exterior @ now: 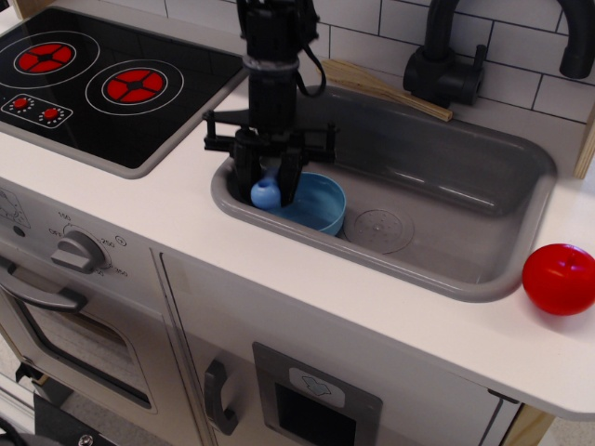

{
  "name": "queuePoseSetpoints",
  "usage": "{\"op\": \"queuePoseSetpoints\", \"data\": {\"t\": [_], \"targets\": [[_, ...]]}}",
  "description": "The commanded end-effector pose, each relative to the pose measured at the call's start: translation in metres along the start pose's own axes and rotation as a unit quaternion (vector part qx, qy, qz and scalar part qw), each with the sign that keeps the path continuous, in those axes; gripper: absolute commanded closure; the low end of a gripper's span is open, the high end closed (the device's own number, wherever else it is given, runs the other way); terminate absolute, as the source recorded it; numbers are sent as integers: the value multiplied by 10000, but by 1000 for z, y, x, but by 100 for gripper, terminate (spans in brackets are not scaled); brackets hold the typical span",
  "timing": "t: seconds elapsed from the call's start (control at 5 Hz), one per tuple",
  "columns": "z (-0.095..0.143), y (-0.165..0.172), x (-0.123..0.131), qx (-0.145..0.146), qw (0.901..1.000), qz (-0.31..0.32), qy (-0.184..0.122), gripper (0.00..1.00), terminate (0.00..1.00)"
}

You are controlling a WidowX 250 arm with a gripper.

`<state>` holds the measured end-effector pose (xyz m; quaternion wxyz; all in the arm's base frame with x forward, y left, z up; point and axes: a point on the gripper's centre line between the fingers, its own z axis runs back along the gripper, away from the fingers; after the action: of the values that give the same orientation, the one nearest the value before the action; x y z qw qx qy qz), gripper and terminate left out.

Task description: Put spoon in bowl sink

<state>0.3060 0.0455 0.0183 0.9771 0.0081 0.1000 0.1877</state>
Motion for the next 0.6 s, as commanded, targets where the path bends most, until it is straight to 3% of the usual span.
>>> {"op": "queuePoseSetpoints", "data": {"t": [0.0,0.4], "targets": [[18,-3,8,-5,10000,-52,-29,0,0],[54,5,5,32,9998,139,-156,0,0]]}}
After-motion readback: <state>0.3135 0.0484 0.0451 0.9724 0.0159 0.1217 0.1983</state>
